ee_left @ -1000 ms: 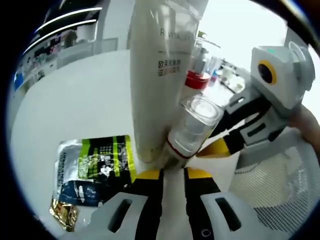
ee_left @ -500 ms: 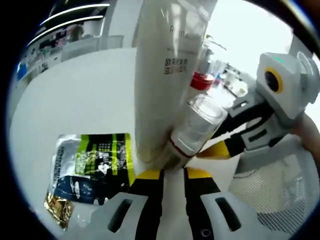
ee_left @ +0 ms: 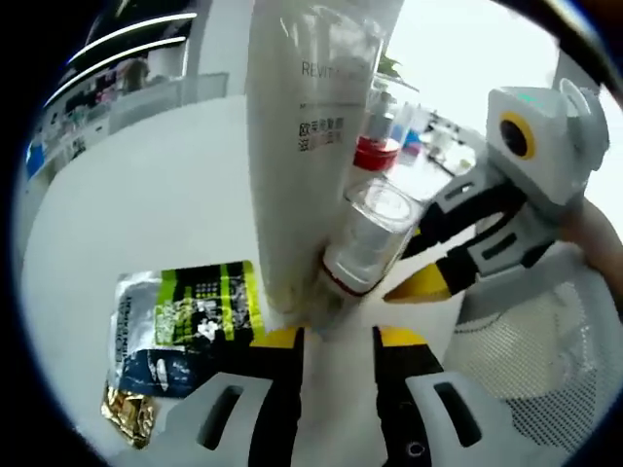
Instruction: Arrange the skincare products in the storage area until every visible bottle or jar stands upright without overlapping.
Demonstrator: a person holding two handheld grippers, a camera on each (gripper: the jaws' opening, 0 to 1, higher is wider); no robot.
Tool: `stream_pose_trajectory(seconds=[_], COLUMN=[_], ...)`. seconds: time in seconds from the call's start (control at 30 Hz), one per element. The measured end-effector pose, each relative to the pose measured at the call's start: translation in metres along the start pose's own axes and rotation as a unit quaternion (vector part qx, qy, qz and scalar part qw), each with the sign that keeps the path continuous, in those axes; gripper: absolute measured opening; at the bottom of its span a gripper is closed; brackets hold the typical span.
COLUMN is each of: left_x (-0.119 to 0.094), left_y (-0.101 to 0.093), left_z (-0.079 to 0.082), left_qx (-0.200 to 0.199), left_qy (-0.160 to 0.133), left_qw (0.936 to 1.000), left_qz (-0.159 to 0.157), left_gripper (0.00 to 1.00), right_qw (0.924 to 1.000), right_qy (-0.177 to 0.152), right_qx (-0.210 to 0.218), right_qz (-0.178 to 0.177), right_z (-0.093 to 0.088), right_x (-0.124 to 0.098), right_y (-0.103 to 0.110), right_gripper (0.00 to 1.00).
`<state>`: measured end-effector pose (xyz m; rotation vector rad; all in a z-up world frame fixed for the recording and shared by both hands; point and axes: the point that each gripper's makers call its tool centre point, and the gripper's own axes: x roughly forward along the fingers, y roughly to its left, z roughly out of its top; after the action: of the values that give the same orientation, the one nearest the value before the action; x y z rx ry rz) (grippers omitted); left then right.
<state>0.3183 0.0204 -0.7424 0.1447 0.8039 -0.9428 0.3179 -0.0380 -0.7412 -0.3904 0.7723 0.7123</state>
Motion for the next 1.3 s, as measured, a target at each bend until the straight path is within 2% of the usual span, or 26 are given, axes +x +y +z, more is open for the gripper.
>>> stream_pose_trajectory(seconds=[0.1,0.3,0.4,0.47,0.6,0.73,0.83,1.0,1.17,1.3], left_x=[-0.007,-0.027,-0.034,-0.039,-0.050,-0.066,-0.075,-0.093,-0.117,-0.126], left_y=[0.002,0.006,0.011,0.012,0.017,0.020,0.026,0.031,0.035,0.036], left_z=[0.001,0.013,0.013,0.010,0.008,0.011,0.013,0.018,0.022,0.024], left_qx=[0.011,0.004,0.022,0.030,0.025,0.015,0.023,0.002,0.019,0.025], left_qy=[0.000,-0.026,-0.028,-0.028,-0.027,-0.044,-0.050,-0.070,-0.087,-0.095], left_qw=[0.9999,0.9997,0.9994,0.9992,0.9993,0.9989,0.9984,0.9974,0.9953,0.9941], left_qz=[0.001,-0.003,0.005,-0.001,0.000,0.000,0.014,0.017,0.037,0.045], left_gripper=[0.31,0.37,0.35,0.35,0.48,0.56,0.62,0.76,0.84,0.91], right_qw=[0.9999,0.9995,0.9994,0.9990,0.9986,0.9980,0.9973,0.9963,0.9943,0.9925], right_qy=[-0.005,-0.024,-0.027,-0.034,-0.036,-0.041,-0.048,-0.057,-0.072,-0.086], right_qx=[0.003,0.017,0.017,0.022,0.031,0.034,0.037,0.034,0.042,0.046], right_qz=[-0.008,-0.012,-0.015,-0.019,-0.025,-0.033,-0.042,-0.055,-0.066,-0.074], right_z=[0.004,0.017,0.020,0.024,0.027,0.030,0.033,0.039,0.046,0.053], right_x=[-0.007,-0.019,-0.024,-0.027,-0.032,-0.039,-0.043,-0.053,-0.062,-0.068], right_y=[0.000,0.005,0.007,0.007,0.010,0.012,0.011,0.013,0.012,0.013], right_gripper=[0.24,0.32,0.37,0.39,0.48,0.56,0.62,0.72,0.82,0.87])
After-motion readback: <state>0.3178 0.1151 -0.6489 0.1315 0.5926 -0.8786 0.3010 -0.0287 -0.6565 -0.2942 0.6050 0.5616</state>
